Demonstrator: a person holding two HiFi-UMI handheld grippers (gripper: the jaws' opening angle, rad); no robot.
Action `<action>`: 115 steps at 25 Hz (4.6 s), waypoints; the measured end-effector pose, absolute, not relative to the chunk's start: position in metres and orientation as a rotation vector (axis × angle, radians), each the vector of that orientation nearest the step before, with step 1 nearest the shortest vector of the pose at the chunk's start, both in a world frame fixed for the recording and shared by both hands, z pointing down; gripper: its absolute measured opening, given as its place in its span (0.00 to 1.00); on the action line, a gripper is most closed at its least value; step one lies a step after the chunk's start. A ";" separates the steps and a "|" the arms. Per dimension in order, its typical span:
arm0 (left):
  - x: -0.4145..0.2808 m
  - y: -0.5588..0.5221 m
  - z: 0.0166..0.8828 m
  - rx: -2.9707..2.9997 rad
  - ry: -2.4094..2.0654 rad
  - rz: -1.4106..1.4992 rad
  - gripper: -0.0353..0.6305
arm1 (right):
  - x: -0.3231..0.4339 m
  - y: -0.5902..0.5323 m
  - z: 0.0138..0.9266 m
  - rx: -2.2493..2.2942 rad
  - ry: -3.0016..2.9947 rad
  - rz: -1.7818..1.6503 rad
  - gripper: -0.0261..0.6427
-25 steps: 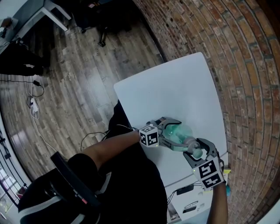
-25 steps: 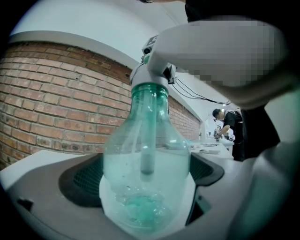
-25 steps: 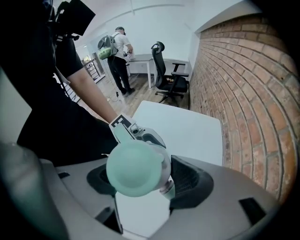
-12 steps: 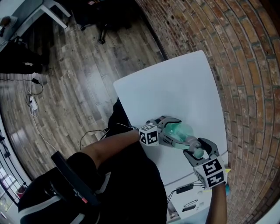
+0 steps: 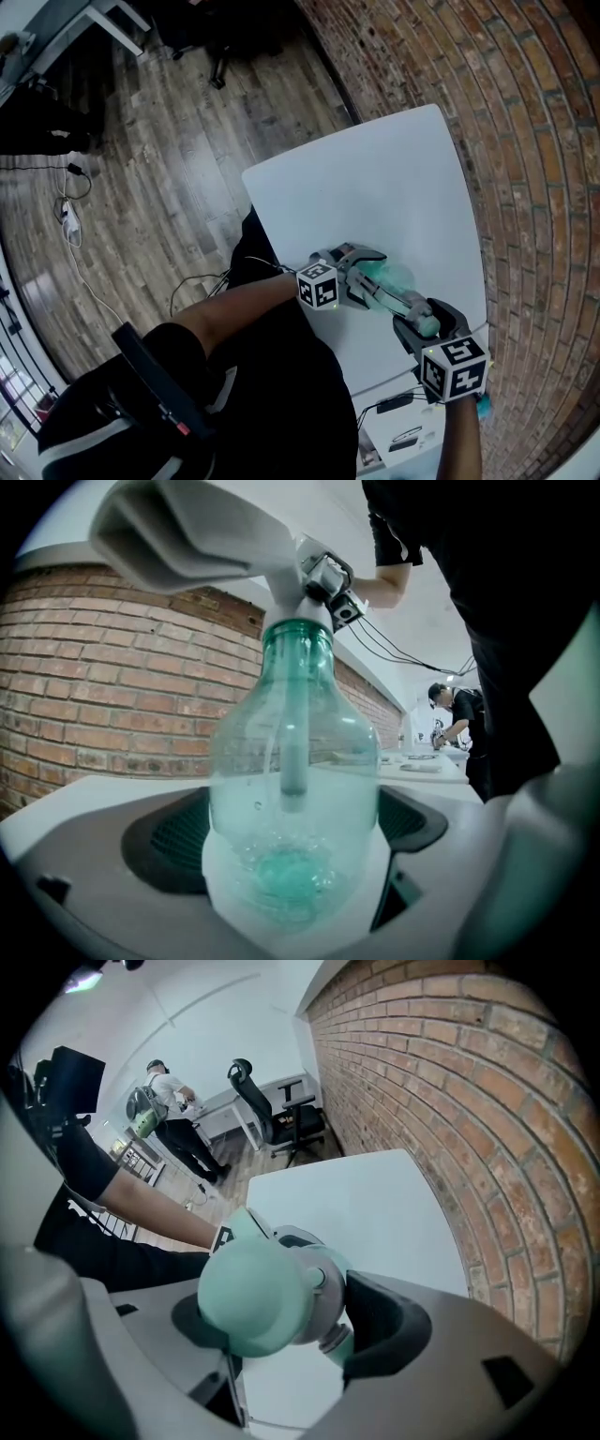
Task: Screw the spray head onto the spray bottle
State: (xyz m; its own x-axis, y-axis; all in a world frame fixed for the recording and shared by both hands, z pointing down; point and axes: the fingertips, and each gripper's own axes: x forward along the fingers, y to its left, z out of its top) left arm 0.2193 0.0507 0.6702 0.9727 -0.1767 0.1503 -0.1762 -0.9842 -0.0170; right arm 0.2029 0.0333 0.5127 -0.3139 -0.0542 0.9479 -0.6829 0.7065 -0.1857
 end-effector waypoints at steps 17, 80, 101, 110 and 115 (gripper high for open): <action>0.217 0.050 0.644 -3.099 0.400 -0.230 0.87 | 0.202 0.050 0.500 -0.119 -1.633 -0.196 0.48; 0.231 0.065 0.589 -3.060 0.135 -0.233 0.78 | 0.199 0.048 0.520 0.804 -1.688 0.614 0.48; 0.230 0.072 0.588 -3.058 0.027 -0.250 0.77 | 0.191 0.060 0.505 0.326 -1.688 0.199 0.46; 0.229 0.071 0.588 -3.051 -0.024 -0.228 0.77 | 0.193 0.052 0.506 0.598 -1.714 0.450 0.46; 0.230 0.071 0.588 -3.056 -0.018 -0.242 0.77 | 0.195 0.051 0.508 0.743 -1.751 0.643 0.47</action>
